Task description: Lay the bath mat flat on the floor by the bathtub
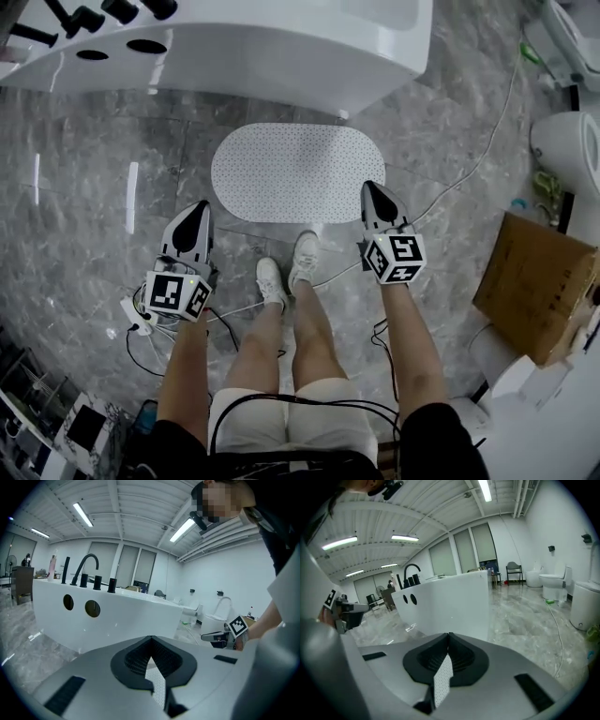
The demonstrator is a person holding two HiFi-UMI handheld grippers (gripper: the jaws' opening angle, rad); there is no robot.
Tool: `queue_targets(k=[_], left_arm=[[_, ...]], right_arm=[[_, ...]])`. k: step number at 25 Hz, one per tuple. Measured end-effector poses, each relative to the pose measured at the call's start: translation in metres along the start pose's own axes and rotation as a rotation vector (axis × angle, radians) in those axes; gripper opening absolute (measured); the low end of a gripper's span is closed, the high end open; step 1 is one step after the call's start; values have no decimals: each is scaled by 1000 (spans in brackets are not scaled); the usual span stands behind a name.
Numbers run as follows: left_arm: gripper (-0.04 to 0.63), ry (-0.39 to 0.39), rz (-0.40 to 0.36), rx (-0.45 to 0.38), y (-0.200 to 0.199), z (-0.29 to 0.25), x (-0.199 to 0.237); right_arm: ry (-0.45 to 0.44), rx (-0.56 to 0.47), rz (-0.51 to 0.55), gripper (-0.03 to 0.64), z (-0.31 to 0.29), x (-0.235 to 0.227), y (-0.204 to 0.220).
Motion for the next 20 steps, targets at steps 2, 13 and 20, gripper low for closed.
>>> queue_targets(k=[2,13,20], left_arm=[[14,7,-8,-21,-13,8,-4],[14,12,-35,-123,-80,61,-30],[14,13,-89,-178,-118,106,-51]], right_arm=[[-24,-18,27,25,17,11,-15],[-104,-167,116,25,108,69,-96],[-124,-234,211,26,168,103,-135]])
Point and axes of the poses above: the fingertips, and each gripper's own axes: z backward along the fingers, x to its left, y out of its underside, the point moved 9 cm from there along z, backward along the fingers, and after that the axes turned 13 degrees about x, right-handed, at the moved point
